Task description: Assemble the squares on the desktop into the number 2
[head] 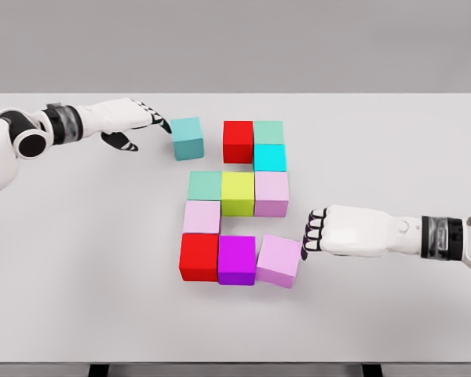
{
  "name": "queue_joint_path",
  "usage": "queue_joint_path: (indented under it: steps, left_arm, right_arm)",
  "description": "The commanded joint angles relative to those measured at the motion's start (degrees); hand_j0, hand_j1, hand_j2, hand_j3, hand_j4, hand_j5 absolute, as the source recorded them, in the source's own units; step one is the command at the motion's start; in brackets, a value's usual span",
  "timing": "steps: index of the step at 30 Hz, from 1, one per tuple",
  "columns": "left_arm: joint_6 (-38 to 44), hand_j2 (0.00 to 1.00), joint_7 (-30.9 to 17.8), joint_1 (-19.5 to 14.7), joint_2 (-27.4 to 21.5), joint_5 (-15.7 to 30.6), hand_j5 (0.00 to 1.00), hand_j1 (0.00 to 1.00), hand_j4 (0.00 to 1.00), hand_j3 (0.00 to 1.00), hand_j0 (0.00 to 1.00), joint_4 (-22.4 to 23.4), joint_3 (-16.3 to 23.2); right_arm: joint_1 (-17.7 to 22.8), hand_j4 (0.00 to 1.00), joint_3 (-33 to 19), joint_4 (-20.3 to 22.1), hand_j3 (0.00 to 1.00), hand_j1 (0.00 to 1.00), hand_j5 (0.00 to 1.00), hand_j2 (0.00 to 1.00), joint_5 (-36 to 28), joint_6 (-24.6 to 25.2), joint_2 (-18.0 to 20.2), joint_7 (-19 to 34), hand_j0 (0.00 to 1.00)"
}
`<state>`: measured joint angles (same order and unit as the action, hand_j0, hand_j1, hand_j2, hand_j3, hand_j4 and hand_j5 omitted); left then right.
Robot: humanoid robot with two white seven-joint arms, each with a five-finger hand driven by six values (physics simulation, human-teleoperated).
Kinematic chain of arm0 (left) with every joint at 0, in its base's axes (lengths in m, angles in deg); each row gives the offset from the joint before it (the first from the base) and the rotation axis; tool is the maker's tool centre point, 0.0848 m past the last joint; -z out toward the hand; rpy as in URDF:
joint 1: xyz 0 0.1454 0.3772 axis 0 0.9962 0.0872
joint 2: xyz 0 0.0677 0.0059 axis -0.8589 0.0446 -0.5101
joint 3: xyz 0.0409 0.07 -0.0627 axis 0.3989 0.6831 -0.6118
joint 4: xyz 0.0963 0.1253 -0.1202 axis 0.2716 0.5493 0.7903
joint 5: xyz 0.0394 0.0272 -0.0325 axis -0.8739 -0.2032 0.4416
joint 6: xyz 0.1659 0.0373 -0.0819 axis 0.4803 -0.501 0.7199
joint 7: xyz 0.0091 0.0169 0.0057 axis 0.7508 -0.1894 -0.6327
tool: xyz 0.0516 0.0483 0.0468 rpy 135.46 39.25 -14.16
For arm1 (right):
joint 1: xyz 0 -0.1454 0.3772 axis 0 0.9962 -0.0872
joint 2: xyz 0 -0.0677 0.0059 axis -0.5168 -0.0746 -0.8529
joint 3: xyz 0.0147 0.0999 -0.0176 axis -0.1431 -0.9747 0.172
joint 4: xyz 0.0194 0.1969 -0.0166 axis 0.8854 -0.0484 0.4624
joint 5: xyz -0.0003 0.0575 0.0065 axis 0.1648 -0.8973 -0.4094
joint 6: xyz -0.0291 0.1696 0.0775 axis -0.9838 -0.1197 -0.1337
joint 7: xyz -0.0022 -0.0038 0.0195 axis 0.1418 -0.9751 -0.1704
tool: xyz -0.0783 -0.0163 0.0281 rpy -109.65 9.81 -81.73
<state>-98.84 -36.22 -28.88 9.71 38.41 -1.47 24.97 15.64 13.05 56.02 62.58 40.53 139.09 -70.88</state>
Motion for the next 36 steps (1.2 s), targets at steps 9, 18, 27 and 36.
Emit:
queue_joint_path:
  steps: [9, 18, 27, 36]
  left_arm:
    - [0.1, 0.81, -1.2, 0.0, 1.4, 0.3, 0.81, 0.81, 0.81, 0.81, 0.81, 0.6, -0.9]
    - [0.1, 0.83, -1.2, -0.4, 1.4, 0.4, 0.83, 0.83, 0.83, 0.83, 0.83, 1.4, -2.1]
    - [0.1, 0.84, -1.3, -0.4, 3.0, 0.3, 0.84, 0.84, 0.84, 0.84, 0.84, 2.1, -2.2]
    - [0.1, 0.85, -1.3, -0.4, 2.9, 0.4, 0.85, 0.85, 0.85, 0.85, 0.85, 3.1, -2.8]
  right_arm:
    - [0.0, 0.55, -0.1, 0.1, 0.55, 0.55, 0.55, 0.55, -0.6, 0.0, -0.2, 0.0, 0.55]
    - [-0.1, 0.55, -0.1, -0.1, 0.55, 0.55, 0.55, 0.55, -0.5, 0.0, -0.7, 0.0, 0.55]
    - [0.0, 0.55, -0.9, -0.2, 0.55, 0.55, 0.55, 0.55, -0.9, 0.0, -0.9, 0.0, 0.55]
    - [0.0, 0.56, -1.6, -0.2, 0.56, 0.56, 0.56, 0.56, -1.0, 0.0, -1.3, 0.0, 0.56]
